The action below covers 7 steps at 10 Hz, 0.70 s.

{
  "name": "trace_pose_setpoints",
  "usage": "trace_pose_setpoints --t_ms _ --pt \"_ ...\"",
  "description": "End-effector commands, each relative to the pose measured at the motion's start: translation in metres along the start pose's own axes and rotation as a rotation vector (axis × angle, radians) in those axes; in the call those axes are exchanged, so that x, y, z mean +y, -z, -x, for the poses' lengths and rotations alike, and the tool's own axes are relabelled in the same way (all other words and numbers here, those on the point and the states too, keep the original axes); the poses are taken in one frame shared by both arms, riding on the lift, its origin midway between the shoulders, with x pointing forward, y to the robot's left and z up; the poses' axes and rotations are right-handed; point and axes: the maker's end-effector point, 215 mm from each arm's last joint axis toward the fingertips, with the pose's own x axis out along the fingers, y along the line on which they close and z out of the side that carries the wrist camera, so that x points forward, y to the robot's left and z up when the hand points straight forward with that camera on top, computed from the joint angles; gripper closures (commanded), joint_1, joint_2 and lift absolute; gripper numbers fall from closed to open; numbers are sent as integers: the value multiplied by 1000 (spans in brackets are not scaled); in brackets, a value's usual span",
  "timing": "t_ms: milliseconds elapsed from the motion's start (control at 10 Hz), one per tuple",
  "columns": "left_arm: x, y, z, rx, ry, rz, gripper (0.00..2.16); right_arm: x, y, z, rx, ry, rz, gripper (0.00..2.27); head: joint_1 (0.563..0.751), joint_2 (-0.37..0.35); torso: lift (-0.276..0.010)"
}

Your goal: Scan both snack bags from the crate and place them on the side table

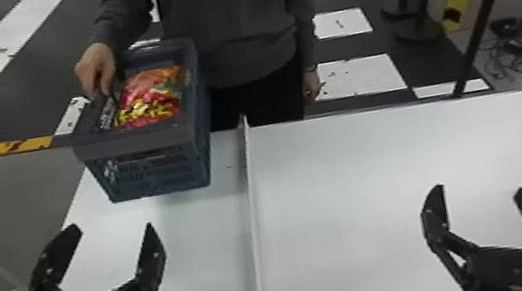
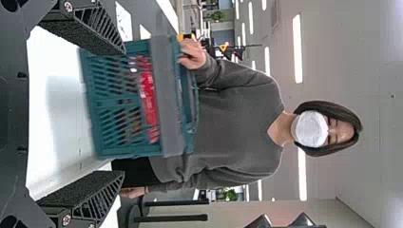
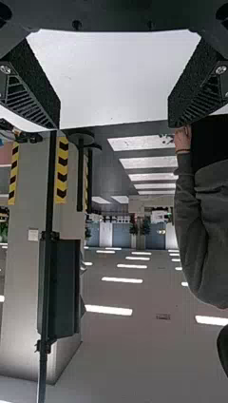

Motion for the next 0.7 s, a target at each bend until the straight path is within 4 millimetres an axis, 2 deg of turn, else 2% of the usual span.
trace_pose_setpoints --t_ms 0,600 --pt "0 0 0 0 0 0 100 0 1 0 1 -1 2 83 695 36 -98" --pt "0 -3 0 -6 3 -1 103 1 1 -1 1 -3 1 83 695 35 -98"
